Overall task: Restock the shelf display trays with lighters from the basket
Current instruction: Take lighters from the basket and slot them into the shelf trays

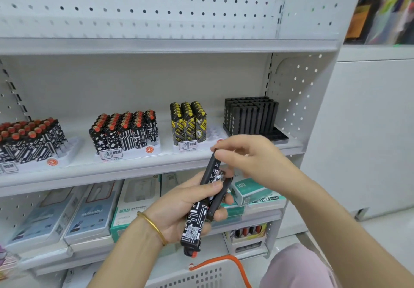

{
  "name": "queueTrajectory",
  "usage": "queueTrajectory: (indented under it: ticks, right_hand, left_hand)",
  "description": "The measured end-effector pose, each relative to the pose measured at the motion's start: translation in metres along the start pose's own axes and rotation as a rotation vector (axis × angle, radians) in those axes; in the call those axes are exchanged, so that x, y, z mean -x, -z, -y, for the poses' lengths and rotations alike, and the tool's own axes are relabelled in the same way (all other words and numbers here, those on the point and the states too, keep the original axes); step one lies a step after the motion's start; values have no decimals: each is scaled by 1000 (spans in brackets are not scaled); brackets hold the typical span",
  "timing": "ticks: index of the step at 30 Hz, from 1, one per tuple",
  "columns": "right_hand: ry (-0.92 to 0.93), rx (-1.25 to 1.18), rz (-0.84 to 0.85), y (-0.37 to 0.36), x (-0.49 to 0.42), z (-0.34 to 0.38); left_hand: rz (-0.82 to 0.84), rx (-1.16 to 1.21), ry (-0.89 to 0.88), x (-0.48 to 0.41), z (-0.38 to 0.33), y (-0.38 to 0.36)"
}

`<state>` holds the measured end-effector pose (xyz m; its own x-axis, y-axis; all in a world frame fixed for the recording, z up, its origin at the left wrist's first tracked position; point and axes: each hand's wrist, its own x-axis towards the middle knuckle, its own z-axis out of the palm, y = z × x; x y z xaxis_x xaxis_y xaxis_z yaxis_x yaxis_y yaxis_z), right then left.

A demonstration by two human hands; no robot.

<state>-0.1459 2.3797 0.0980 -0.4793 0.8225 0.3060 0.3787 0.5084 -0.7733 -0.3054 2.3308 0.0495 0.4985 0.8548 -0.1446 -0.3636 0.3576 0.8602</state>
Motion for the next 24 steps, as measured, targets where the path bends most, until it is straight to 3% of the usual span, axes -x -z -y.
queueTrajectory:
  ticks: [4,8,19,24]
  right_hand:
    - [-91,-231,-26,22,16,-17]
    - [-129,-454,-177,47,19,-25]
    - [-139,-261,-274,69,12,-40]
    - [-161,-381,-253,74,7,-44]
  left_hand:
    - [4,-53,24,-21,6,-22]
    - [-24,-133,57,-46,10,-34]
    - [-106,-333,-4,-84,7,-47]
    - [-154,-345,-9,-91,6,-45]
